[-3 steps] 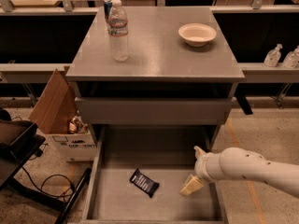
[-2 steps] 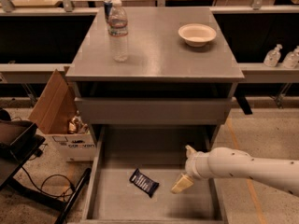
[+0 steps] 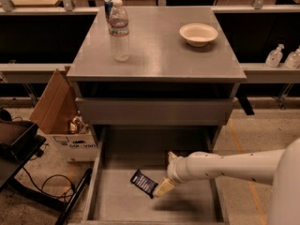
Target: Pick rxbar blueberry from middle drawer and place on counter
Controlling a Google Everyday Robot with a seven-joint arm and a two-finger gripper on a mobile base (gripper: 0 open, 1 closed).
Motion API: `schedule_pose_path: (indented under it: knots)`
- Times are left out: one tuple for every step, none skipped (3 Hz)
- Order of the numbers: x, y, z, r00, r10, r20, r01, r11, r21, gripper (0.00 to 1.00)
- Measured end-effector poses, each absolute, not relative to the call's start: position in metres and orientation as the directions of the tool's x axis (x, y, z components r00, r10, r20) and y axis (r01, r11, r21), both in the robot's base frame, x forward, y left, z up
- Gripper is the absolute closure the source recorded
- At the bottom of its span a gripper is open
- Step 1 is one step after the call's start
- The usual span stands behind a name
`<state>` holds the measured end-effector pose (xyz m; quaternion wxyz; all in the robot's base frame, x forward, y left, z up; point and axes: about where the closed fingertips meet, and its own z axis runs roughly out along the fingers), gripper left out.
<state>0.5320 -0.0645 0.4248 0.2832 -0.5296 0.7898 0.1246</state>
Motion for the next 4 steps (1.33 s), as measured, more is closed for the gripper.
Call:
schedule_pose_path:
  knots:
    - [0.525,-0.043,0.405,-0.305,-0.776,-0.552,-0.912,0.406,-0.066,0.00]
    - [0.504,-0.029,0.384,-0.338,-0.774,-0.535,-0.907,0.420,-0.035,0.00]
    - [0.489,-0.012,0.366,-0.354,-0.758,-0.547,-0.901,0.433,-0.016,0.00]
    - [0.487,0.000,0.359,-0.355,-0.742,-0.569,-0.901,0.433,-0.003,0.00]
